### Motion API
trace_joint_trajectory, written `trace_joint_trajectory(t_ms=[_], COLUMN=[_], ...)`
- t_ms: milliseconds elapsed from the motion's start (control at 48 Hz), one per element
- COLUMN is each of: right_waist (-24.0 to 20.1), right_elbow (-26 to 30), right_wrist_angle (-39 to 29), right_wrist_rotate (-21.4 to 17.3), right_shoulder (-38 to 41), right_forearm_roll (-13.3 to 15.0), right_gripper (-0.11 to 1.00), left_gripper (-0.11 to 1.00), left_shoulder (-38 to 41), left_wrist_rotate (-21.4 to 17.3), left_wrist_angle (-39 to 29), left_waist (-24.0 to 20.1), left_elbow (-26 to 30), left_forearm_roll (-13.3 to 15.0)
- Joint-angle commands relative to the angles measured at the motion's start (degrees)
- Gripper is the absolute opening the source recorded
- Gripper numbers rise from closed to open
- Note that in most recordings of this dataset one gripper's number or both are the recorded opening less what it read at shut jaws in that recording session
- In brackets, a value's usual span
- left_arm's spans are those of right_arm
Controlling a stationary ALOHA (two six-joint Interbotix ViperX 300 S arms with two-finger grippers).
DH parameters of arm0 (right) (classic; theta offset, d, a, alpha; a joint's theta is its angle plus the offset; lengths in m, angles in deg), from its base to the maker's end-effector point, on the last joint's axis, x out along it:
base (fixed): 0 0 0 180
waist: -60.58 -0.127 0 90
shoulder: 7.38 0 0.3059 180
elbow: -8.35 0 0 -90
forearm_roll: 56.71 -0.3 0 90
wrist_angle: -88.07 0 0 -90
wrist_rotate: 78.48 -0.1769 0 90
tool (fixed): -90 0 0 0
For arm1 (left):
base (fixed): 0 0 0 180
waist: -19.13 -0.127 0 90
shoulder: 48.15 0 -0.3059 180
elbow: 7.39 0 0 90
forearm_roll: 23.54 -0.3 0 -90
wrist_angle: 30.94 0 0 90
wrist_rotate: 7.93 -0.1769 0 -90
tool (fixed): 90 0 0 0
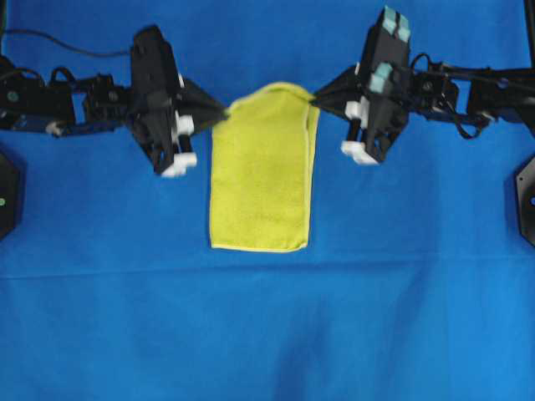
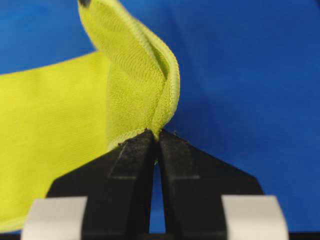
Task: Fold a vertical towel.
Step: 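Carry the top edge down over the towel to align with the bottom edge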
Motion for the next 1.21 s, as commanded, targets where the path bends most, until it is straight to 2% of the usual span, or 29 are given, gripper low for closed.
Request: trace_joint_trajectory(t_ms=[0,229,437,687,916,1187], right_waist=[-2.46,-9.76,-14.41,-16.52,-17.84,-18.11], right_elbow=[-0.44,-0.97,-0.44,1.05,2.81,3.16], right_wrist_angle=[-0.18,-2.55,-2.2,0.26,0.18,0.0], right_wrist_rotate=[-0.09,-0.26,-0.35,-0.44,-0.62,-2.81], right_shoulder=[-2.2,-1.67,2.29,8.79,11.25,11.43], right_forearm_roll=[0.0,-0.35,-1.58,-3.6,-4.22,-4.57], right_gripper=[0.03,0.03,0.03,0.03,0.03,0.04], left_gripper=[0.06,0.06,0.06,0.06,0.06,0.06], left_shoulder=[-1.32,-0.7,3.34,8.96,9.67,9.67], left_wrist_rotate=[0.35,1.58,2.64,2.64,2.72,2.64], left_wrist_angle=[-0.88,-5.36,-4.04,2.2,2.72,3.08], left_waist=[2.9,9.84,13.54,16.7,17.14,17.05], left_elbow=[0.35,0.09,-0.44,-0.62,-1.32,-1.41], left_forearm_roll=[0.0,0.0,0.0,0.0,0.0,0.0])
